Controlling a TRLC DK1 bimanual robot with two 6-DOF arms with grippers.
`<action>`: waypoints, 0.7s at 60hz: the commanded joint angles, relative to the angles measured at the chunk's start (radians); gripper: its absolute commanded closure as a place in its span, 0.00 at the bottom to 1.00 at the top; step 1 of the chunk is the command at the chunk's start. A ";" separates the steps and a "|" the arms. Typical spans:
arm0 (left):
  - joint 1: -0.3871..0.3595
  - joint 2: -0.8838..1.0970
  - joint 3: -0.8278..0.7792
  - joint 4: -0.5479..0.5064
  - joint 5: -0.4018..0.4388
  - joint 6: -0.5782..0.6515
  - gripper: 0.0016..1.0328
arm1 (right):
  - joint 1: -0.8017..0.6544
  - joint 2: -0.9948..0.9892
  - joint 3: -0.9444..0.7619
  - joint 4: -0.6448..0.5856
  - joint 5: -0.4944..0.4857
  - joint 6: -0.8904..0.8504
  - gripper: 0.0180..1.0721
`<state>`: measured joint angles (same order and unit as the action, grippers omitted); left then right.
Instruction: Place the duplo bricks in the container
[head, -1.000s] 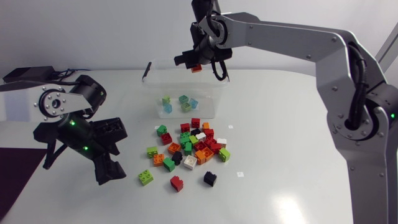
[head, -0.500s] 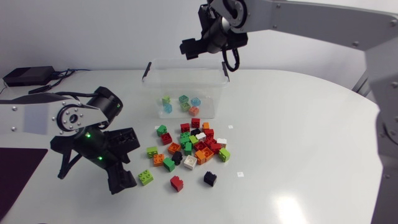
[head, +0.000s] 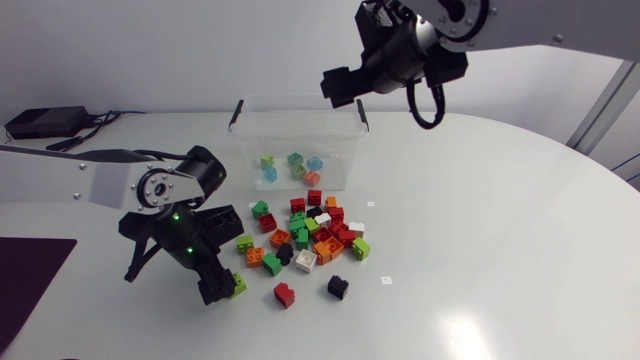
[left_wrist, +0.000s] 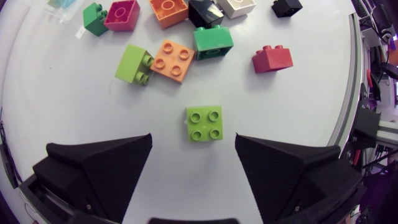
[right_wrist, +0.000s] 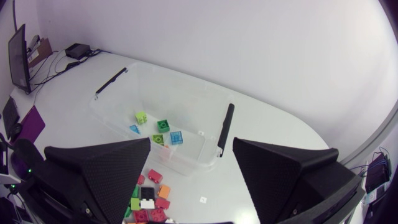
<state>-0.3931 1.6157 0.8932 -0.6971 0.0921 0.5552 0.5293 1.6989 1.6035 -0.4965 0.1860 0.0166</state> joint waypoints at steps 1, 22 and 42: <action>-0.018 0.027 0.027 0.011 -0.009 -0.038 0.14 | 0.000 -0.071 -0.077 0.003 0.013 -0.023 0.09; -0.066 0.070 0.001 0.088 -0.037 -0.086 0.41 | -0.005 -0.271 -0.343 0.032 0.015 -0.040 0.09; -0.087 0.104 -0.025 0.119 -0.065 -0.103 0.65 | 0.008 -0.384 -0.567 0.053 -0.023 -0.049 0.09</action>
<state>-0.4694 1.6962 0.8909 -0.5804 0.0414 0.4770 0.5293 1.3457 1.0874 -0.4587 0.1753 -0.0093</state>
